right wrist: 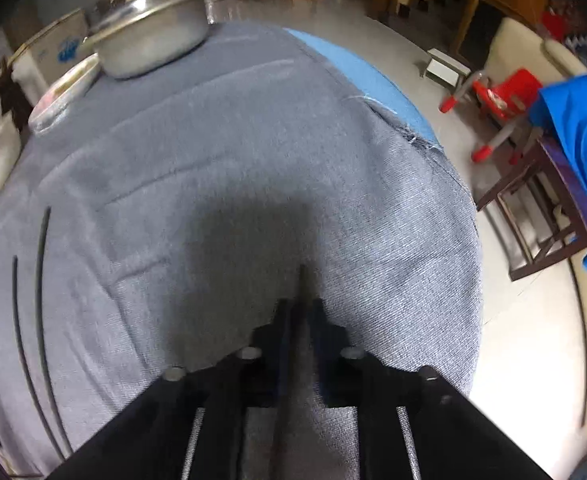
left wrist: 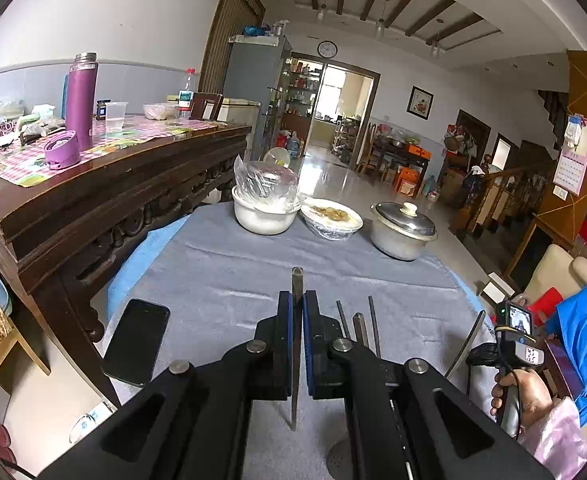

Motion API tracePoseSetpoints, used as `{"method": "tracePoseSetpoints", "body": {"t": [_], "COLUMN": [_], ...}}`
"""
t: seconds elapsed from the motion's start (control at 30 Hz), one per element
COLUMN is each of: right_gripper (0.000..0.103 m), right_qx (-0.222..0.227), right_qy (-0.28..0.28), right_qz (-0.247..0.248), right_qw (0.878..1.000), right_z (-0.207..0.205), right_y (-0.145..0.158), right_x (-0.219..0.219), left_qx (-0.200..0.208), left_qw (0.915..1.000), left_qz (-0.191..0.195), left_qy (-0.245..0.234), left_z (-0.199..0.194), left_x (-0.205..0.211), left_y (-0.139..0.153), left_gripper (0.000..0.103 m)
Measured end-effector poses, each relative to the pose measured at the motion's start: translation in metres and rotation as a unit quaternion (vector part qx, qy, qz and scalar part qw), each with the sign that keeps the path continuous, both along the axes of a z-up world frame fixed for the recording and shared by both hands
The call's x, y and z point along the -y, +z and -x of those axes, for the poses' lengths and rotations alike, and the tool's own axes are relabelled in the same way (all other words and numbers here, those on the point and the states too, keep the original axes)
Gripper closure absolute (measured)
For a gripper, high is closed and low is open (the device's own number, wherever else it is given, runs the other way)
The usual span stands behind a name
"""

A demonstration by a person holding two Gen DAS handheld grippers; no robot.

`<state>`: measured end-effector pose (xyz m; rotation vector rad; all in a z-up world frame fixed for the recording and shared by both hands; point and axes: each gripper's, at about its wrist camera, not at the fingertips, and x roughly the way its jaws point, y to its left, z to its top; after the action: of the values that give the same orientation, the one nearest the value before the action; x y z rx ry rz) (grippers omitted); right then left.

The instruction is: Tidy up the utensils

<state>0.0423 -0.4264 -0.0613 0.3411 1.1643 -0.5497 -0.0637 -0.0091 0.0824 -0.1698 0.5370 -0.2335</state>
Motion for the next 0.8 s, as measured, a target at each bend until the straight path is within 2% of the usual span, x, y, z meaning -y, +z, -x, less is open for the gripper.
{"method": "tracePoseSetpoints", "body": {"t": [0.1, 0.2, 0.3, 0.37, 0.43, 0.47, 0.53, 0.6, 0.63, 0.8], "right_gripper": [0.097, 0.097, 0.097, 0.097, 0.097, 0.097, 0.097, 0.097, 0.097, 0.097], "right_qx": [0.018, 0.067, 0.141, 0.198, 0.263, 0.282, 0.341, 0.381, 0.41, 0.479], "right_qy": [-0.003, -0.006, 0.003, 0.015, 0.036, 0.042, 0.064, 0.078, 0.084, 0.097], "right_qz": [-0.014, -0.021, -0.034, -0.046, -0.058, -0.062, -0.068, -0.065, -0.06, -0.047], "right_qw": [1.0, 0.998, 0.989, 0.979, 0.962, 0.956, 0.936, 0.919, 0.906, 0.871], "right_z": [0.014, 0.04, 0.07, 0.089, 0.114, 0.12, 0.141, 0.155, 0.168, 0.197], "right_y": [-0.002, 0.009, 0.035, 0.059, 0.083, 0.091, 0.113, 0.127, 0.138, 0.173], "right_x": [-0.001, -0.005, -0.014, -0.025, -0.041, -0.046, -0.066, -0.082, -0.092, -0.126], "left_qx": [0.002, 0.007, 0.008, 0.01, 0.016, 0.019, 0.024, 0.031, 0.034, 0.056], "left_qw": [1.0, 1.0, 0.9999, 0.9999, 0.9997, 0.9997, 0.9995, 0.9991, 0.999, 0.9975], "left_qz": [0.002, 0.004, 0.007, 0.011, 0.016, 0.017, 0.022, 0.029, 0.03, 0.043], "left_qy": [-0.001, -0.001, 0.0, 0.002, 0.0, 0.001, 0.001, -0.001, -0.001, -0.005], "left_z": [0.005, 0.012, 0.016, 0.018, 0.024, 0.027, 0.032, 0.038, 0.041, 0.058], "left_x": [-0.001, -0.002, -0.005, -0.008, -0.011, -0.012, -0.015, -0.017, -0.018, -0.024], "left_y": [0.002, 0.004, 0.006, 0.009, 0.013, 0.016, 0.019, 0.026, 0.029, 0.049], "left_gripper": [0.098, 0.098, 0.098, 0.098, 0.098, 0.098, 0.098, 0.098, 0.098, 0.098]}}
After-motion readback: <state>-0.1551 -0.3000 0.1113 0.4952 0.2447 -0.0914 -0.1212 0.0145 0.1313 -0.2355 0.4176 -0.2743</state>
